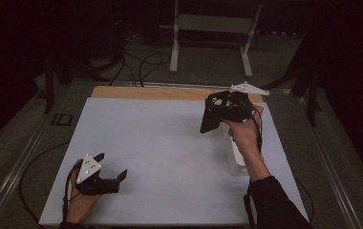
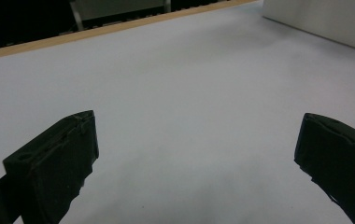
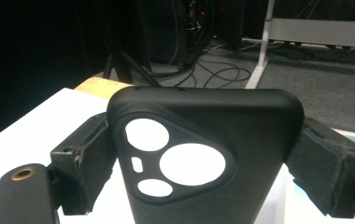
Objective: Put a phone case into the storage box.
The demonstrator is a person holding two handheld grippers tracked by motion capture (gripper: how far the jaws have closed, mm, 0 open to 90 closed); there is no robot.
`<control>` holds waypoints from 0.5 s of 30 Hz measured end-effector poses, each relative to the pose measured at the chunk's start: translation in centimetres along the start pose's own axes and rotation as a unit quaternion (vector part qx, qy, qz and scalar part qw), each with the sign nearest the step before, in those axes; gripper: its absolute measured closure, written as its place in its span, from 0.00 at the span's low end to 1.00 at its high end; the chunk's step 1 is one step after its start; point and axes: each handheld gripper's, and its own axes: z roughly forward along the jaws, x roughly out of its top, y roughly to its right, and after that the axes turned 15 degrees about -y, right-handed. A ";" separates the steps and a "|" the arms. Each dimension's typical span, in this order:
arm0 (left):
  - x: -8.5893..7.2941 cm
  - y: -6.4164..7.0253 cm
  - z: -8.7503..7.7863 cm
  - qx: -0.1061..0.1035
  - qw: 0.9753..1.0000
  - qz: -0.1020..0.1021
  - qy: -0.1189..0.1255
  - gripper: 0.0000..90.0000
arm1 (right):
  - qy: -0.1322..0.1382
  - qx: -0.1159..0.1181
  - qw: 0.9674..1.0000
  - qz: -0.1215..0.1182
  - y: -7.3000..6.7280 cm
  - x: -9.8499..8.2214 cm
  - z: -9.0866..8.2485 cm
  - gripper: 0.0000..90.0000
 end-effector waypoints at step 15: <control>0.0 0.1 0.0 0.000 1.000 0.003 -0.001 0.00 | -0.005 -0.023 1.000 0.008 0.8 1.3 0.7 0.16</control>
